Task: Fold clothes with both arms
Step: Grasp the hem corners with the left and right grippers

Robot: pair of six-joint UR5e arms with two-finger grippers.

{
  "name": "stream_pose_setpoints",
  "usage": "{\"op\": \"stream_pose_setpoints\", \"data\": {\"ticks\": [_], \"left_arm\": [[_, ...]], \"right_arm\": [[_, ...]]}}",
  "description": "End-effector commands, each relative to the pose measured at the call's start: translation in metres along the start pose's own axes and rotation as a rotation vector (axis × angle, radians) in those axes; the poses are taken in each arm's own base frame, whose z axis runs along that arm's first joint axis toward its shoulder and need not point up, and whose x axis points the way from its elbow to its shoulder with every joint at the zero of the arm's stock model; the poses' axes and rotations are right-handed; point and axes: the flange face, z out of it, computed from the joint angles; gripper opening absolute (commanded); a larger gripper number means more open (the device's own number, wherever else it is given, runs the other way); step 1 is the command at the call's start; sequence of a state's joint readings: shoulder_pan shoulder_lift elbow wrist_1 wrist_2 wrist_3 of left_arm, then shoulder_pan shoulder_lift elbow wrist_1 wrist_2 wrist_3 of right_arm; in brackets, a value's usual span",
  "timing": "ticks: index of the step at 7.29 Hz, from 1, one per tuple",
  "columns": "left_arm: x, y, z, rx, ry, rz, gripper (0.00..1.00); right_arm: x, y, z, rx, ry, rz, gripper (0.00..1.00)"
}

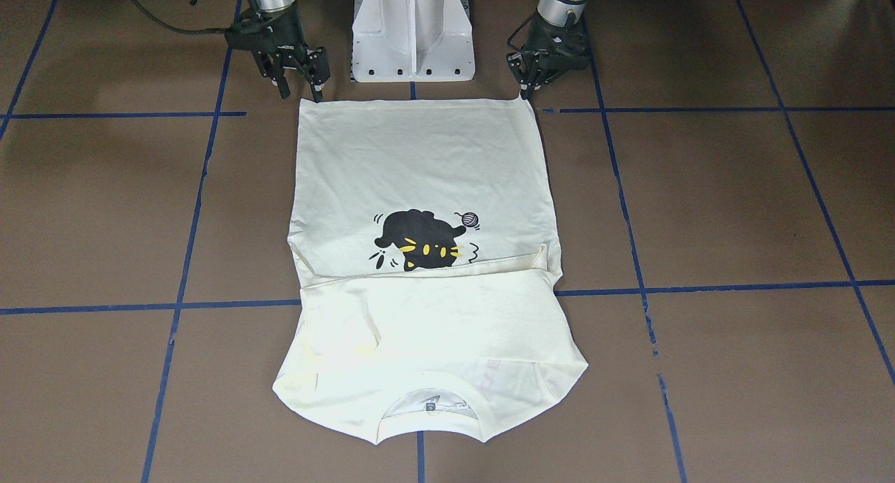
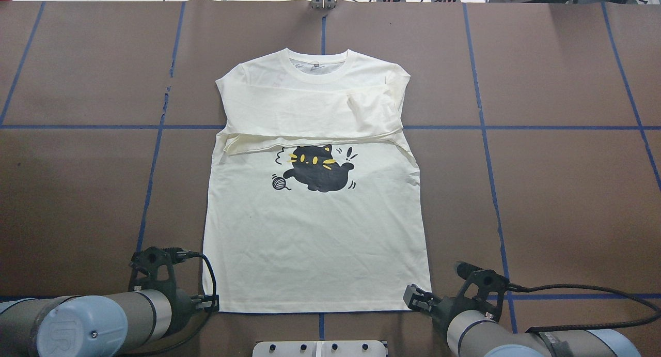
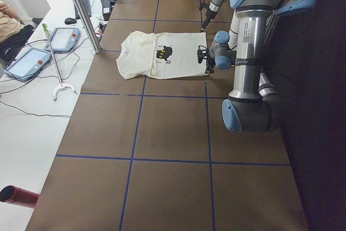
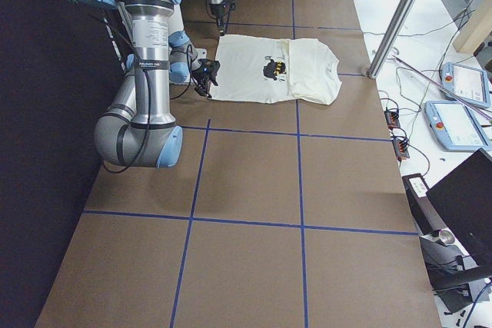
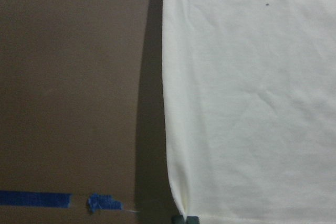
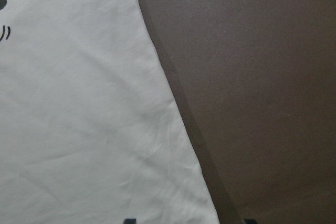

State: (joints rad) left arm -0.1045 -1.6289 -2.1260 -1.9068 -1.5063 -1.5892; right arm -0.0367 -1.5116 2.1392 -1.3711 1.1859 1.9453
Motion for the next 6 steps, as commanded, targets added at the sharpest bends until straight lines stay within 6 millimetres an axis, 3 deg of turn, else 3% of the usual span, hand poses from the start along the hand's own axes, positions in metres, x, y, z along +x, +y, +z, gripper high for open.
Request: {"op": "stream_pose_setpoints", "data": {"ticks": [1, 2, 3, 4, 6], "left_arm": [[0.0004, 0.0001, -0.0008, 0.0, 0.002, 0.0, 0.0], [0.0005, 0.0001, -0.0008, 0.0, 0.002, 0.0, 0.0], [0.0005, 0.0001, -0.0008, 0.0, 0.002, 0.0, 0.0], [0.0005, 0.0001, -0.0008, 0.0, 0.002, 0.0, 0.0], [0.0012, 0.0001, -0.001, 0.0, 0.003, 0.0, 0.0]], "right_arm": [[0.0043, 0.0064, 0.0131, 0.02, 0.016, -0.015, 0.67], [0.0047, 0.0066, 0.0138, 0.021, 0.018, -0.014, 0.61], [0.0039, 0.0065, 0.0135, 0.023, 0.015, -0.009, 0.48], [0.0039, 0.0081, 0.0132, 0.033, 0.01, 0.032, 0.29], [0.0066, 0.0118, 0.0166, 0.048, 0.01, 0.03, 0.08]]}}
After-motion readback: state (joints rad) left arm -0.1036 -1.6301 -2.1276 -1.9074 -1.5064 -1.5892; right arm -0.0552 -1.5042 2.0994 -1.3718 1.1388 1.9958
